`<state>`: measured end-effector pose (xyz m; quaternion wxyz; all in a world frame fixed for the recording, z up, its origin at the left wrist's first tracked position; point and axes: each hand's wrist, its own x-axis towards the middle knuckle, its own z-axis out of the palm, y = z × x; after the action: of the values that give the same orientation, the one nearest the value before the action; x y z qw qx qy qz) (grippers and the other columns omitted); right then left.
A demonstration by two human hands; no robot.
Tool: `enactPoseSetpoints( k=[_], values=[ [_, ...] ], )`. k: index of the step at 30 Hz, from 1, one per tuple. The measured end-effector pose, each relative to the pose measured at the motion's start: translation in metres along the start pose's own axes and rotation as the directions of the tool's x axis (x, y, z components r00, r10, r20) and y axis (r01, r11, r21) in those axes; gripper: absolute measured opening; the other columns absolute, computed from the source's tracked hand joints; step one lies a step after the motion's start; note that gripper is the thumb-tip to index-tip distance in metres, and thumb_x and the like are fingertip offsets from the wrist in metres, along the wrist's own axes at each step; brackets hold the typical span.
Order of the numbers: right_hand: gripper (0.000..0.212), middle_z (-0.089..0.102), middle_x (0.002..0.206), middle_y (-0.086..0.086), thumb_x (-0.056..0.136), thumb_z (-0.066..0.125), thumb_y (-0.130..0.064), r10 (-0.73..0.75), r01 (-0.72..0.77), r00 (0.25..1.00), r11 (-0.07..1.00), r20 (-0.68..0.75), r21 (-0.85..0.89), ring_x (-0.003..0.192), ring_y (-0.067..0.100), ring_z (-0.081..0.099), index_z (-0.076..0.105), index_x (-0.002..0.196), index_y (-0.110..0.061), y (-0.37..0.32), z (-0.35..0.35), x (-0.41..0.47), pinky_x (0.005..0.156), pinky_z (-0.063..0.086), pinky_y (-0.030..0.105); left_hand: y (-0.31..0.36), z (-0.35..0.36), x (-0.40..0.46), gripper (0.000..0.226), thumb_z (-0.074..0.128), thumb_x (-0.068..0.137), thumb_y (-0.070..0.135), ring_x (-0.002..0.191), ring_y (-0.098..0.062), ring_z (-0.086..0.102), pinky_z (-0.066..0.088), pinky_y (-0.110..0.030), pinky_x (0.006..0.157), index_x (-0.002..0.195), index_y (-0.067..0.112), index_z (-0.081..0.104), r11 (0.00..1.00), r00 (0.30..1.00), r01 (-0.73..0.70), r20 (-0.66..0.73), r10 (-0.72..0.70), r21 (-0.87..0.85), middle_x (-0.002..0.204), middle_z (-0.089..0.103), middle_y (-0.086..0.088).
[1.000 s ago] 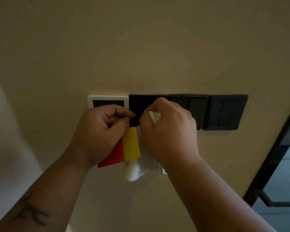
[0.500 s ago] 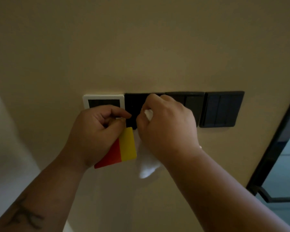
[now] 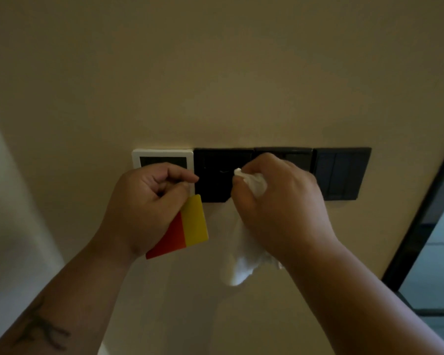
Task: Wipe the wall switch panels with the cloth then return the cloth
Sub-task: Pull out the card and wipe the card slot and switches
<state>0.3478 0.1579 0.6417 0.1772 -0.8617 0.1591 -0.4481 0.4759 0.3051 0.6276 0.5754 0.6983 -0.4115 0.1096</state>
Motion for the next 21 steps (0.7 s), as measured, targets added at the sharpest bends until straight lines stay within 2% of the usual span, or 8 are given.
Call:
enactPoseSetpoints(
  k=[2, 4, 6, 8, 11, 15, 18, 21],
  values=[
    [0.014, 0.066, 0.085, -0.007, 0.088, 0.064, -0.036, -0.048, 0.048, 0.999, 0.997, 0.001, -0.06, 0.075, 0.015, 0.059, 0.068, 0.095, -0.025, -0.006, 0.006, 0.003, 0.057, 0.037, 0.027, 0.0, -0.001, -0.001, 0.018, 0.06, 0.083, 0.026, 0.051, -0.024, 0.053, 0.043, -0.023, 0.054, 0.086, 0.034, 0.076, 1.0, 1.0, -0.002, 0.005, 0.002, 0.001, 0.056, 0.059, -0.022],
    [0.012, 0.067, 0.084, -0.003, 0.089, 0.064, -0.032, -0.062, 0.061, 0.998, 0.995, -0.009, -0.084, 0.071, 0.017, 0.059, 0.069, 0.093, -0.022, -0.009, 0.013, 0.005, 0.052, 0.034, 0.024, -0.001, -0.002, -0.003, 0.019, 0.06, 0.083, 0.025, 0.05, -0.018, 0.05, 0.041, -0.017, 0.051, 0.085, 0.034, 0.076, 1.0, 1.0, -0.004, 0.014, 0.004, 0.006, 0.054, 0.057, -0.021],
    [0.012, 0.066, 0.083, -0.003, 0.09, 0.062, -0.03, -0.051, 0.05, 0.999, 0.996, -0.013, -0.072, 0.069, 0.014, 0.055, 0.069, 0.091, -0.021, -0.013, 0.019, 0.004, 0.051, 0.033, 0.018, -0.002, -0.004, -0.004, 0.019, 0.059, 0.083, 0.025, 0.049, -0.023, 0.051, 0.04, -0.013, 0.05, 0.086, 0.034, 0.076, 1.0, 1.0, -0.003, 0.019, 0.002, 0.015, 0.055, 0.057, -0.022],
    [0.014, 0.066, 0.084, -0.004, 0.092, 0.059, -0.031, -0.038, 0.039, 0.999, 0.998, 0.026, -0.05, 0.072, 0.013, 0.057, 0.068, 0.091, -0.021, -0.019, 0.028, 0.002, 0.056, 0.04, 0.023, -0.003, -0.006, -0.005, 0.019, 0.059, 0.083, 0.026, 0.059, -0.034, 0.059, 0.043, -0.015, 0.053, 0.087, 0.033, 0.076, 1.0, 1.0, 0.006, 0.021, -0.006, 0.023, 0.062, 0.063, -0.025],
    [0.012, 0.067, 0.083, -0.004, 0.091, 0.06, -0.03, -0.03, 0.03, 1.0, 1.0, -0.005, -0.002, 0.073, 0.014, 0.059, 0.068, 0.09, -0.021, -0.021, 0.036, 0.0, 0.06, 0.047, 0.029, -0.005, -0.009, -0.006, 0.018, 0.06, 0.082, 0.026, 0.065, -0.034, 0.063, 0.045, -0.017, 0.054, 0.087, 0.033, 0.076, 1.0, 1.0, 0.008, 0.013, -0.008, 0.012, 0.066, 0.066, -0.026],
    [0.007, 0.066, 0.075, -0.006, 0.086, 0.066, -0.027, -0.006, 0.004, 0.992, 1.0, -0.128, -0.015, 0.066, 0.012, 0.056, 0.068, 0.083, -0.021, -0.015, 0.027, 0.004, 0.053, 0.033, 0.012, -0.008, -0.011, -0.006, 0.02, 0.059, 0.082, 0.027, 0.066, -0.028, 0.065, 0.047, -0.017, 0.057, 0.087, 0.037, 0.075, 1.0, 1.0, -0.005, 0.005, 0.005, 0.024, 0.066, 0.067, -0.023],
    [0.008, 0.065, 0.077, -0.007, 0.085, 0.064, -0.03, -0.001, -0.004, 0.998, 0.997, -0.064, -0.079, 0.066, 0.013, 0.053, 0.067, 0.085, -0.023, -0.011, 0.019, 0.005, 0.055, 0.031, 0.011, -0.01, -0.011, -0.006, 0.02, 0.058, 0.083, 0.028, 0.069, -0.029, 0.064, 0.047, -0.016, 0.058, 0.088, 0.038, 0.075, 1.0, 1.0, -0.002, 0.004, 0.002, 0.013, 0.071, 0.069, -0.024],
    [0.008, 0.061, 0.075, -0.008, 0.085, 0.065, -0.031, 0.001, -0.009, 0.998, 0.995, -0.071, -0.101, 0.062, 0.01, 0.044, 0.067, 0.084, -0.023, -0.01, 0.017, 0.005, 0.053, 0.024, 0.007, -0.012, -0.009, -0.006, 0.019, 0.059, 0.083, 0.027, 0.064, -0.028, 0.063, 0.045, -0.015, 0.057, 0.087, 0.034, 0.076, 1.0, 1.0, 0.0, 0.007, 0.0, 0.009, 0.066, 0.067, -0.023]
  ],
)
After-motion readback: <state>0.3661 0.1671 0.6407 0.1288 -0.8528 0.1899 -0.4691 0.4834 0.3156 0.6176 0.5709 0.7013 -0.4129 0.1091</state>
